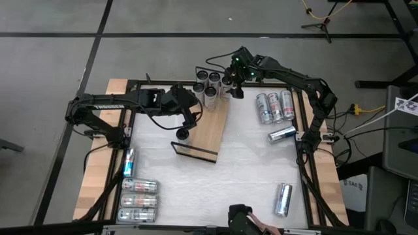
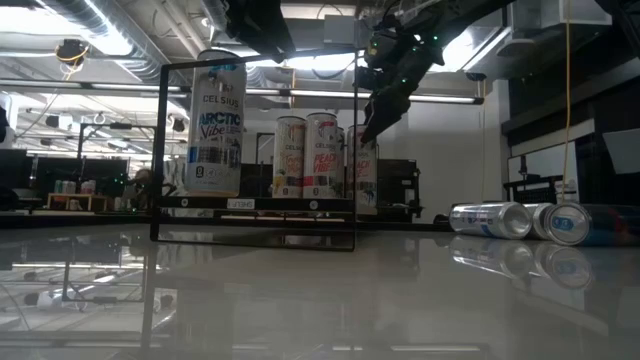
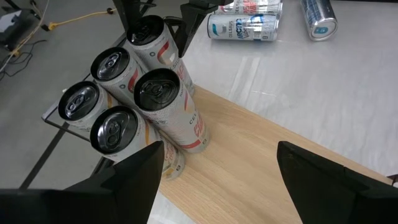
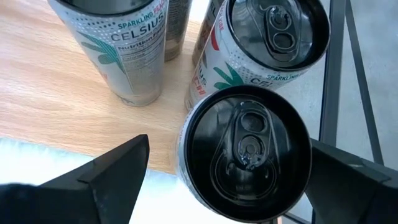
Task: Place canned beverage on shelf
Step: Put the bottom right pink soda can on the shelf aligned with the other pink soda can
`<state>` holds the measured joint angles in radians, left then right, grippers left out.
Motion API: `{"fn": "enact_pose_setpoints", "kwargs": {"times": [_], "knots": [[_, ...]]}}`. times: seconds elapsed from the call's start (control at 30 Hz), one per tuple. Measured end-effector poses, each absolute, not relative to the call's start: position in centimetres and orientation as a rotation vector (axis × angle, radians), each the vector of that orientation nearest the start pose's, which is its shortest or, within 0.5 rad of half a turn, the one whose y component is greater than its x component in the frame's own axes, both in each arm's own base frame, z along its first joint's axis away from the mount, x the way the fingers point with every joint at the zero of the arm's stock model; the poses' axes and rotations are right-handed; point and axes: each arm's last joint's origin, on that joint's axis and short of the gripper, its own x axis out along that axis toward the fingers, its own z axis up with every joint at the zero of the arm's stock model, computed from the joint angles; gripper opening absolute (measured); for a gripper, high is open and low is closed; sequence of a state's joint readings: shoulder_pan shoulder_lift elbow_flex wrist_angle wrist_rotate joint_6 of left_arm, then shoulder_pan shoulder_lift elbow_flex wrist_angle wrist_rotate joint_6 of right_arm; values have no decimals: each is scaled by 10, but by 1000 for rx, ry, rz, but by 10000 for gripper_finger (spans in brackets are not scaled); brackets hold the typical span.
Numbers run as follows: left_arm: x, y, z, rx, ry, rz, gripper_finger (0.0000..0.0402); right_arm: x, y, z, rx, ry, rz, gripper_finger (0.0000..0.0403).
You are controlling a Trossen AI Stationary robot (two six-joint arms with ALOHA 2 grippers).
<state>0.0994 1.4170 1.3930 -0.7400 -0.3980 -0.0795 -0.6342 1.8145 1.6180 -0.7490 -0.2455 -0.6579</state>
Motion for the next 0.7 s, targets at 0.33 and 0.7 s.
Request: {"fn": "enact_pose_setpoints", "kwargs": {"times": [0.33,0.7], "knots": [[292,40,353,41,744,502,306,320,-226,293,-228,923,-38,374],[292,40,353,41,744,502,306,321,-225,292,-296,898,41,374]]}}
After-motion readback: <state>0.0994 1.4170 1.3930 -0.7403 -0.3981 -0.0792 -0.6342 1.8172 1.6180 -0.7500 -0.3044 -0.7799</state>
